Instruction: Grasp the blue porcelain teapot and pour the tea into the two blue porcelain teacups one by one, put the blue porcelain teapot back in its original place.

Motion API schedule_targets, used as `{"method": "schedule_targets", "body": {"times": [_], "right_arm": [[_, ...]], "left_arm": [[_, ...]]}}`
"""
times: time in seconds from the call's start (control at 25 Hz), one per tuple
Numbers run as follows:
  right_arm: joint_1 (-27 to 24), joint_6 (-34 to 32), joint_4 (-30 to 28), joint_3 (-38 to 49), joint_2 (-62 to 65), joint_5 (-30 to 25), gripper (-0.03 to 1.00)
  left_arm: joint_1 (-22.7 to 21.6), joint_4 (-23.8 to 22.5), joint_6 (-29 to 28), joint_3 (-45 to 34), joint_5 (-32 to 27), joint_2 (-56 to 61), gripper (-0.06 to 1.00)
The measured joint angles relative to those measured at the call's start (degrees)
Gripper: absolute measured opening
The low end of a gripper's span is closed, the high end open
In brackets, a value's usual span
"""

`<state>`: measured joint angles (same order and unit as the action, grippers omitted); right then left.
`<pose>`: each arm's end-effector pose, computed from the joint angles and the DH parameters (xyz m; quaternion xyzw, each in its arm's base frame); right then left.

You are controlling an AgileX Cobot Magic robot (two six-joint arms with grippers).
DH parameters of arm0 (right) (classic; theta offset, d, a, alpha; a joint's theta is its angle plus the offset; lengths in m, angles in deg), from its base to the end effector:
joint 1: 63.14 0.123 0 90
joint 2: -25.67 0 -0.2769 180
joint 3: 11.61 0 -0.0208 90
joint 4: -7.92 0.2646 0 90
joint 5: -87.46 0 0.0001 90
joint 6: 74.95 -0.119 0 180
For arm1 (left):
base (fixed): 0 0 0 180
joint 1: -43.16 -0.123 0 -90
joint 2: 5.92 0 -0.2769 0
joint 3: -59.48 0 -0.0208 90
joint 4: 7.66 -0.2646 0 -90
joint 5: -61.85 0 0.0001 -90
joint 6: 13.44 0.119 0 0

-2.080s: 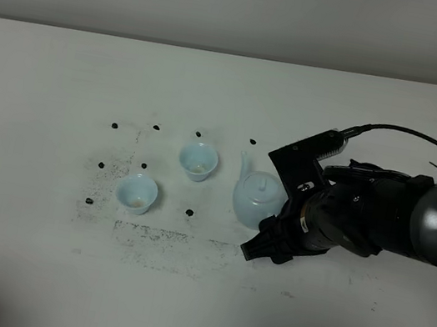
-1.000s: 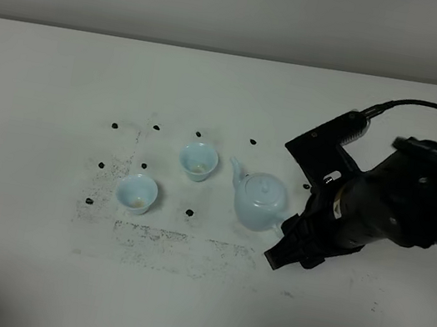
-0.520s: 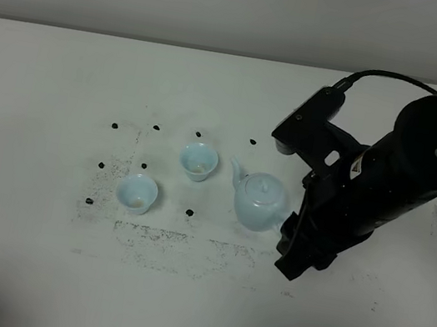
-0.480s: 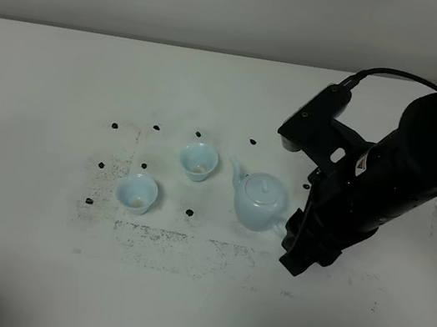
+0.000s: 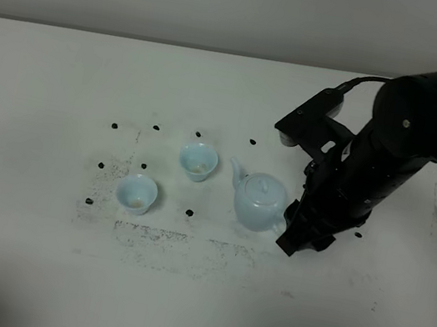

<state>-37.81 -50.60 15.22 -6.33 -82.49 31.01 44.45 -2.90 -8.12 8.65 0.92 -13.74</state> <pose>0.3186 0.1648 0.1835 -0.3900 0.9149 0.0567 0.0875 0.0439 -0.0096 0.2576 0.0506 0.8620 -0.0238 0.5039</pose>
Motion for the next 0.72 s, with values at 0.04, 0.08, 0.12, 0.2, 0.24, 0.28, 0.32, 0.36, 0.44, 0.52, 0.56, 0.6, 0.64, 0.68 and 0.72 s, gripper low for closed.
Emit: {"method": "schedule_targets", "body": {"times": [0.04,0.08,0.12,0.2,0.24,0.28,0.32,0.36,0.44,0.52,0.56,0.6,0.64,0.68,0.72], "right_arm": [[0.0,0.0,0.01,-1.23,-1.13,-0.35,0.54],[0.0,0.21,0.01,-2.46,-2.48,-0.9,0.54],[0.0,0.22,-0.23,-3.45,-3.84,-1.49,0.54],[0.0,0.33,-0.93,-5.51,-6.14,-2.37,0.54],[0.0,0.33,-1.55,-6.39,-7.22,-2.82,0.54],[0.0,0.33,-1.98,-7.03,-8.11,-3.05,0.54],[0.0,0.38,-2.45,-7.66,-8.71,-3.17,0.54],[0.0,0.45,-2.7,-8.17,-9.24,-3.17,0.54],[0.0,0.39,-3.23,-8.59,-9.65,-2.99,0.53],[0.0,0.39,-3.34,-8.76,-9.65,-2.4,0.53],[0.0,0.39,-3.34,-8.76,-9.65,-2.23,0.53],[0.0,0.39,-3.41,-8.76,-9.65,-1.99,0.53],[0.0,0.39,-3.47,-8.76,-9.65,-1.8,0.53],[0.0,0.39,-3.67,-8.78,-9.65,-1.78,0.53],[0.0,0.39,-3.79,-8.83,-9.65,-1.78,0.53]], "left_arm": [[0.0,0.0,0.0,0.0,0.0,0.0,0.73],[0.0,0.0,0.0,0.0,0.0,0.0,0.73],[0.0,0.0,0.0,0.0,0.0,0.0,0.73],[0.0,0.0,0.0,0.0,0.0,0.0,0.73],[0.0,0.0,0.0,0.0,0.0,0.0,0.73],[0.0,0.0,0.0,0.0,0.0,0.0,0.73],[0.0,0.0,0.0,0.0,0.0,0.0,0.73],[0.0,0.0,0.0,0.0,0.0,0.0,0.73],[0.0,0.0,0.0,0.0,0.0,0.0,0.73],[0.0,0.0,0.0,0.0,0.0,0.0,0.73],[0.0,0.0,0.0,0.0,0.0,0.0,0.73],[0.0,0.0,0.0,0.0,0.0,0.0,0.73],[0.0,0.0,0.0,0.0,0.0,0.0,0.73],[0.0,0.0,0.0,0.0,0.0,0.0,0.73],[0.0,0.0,0.0,0.0,0.0,0.0,0.73]]}}
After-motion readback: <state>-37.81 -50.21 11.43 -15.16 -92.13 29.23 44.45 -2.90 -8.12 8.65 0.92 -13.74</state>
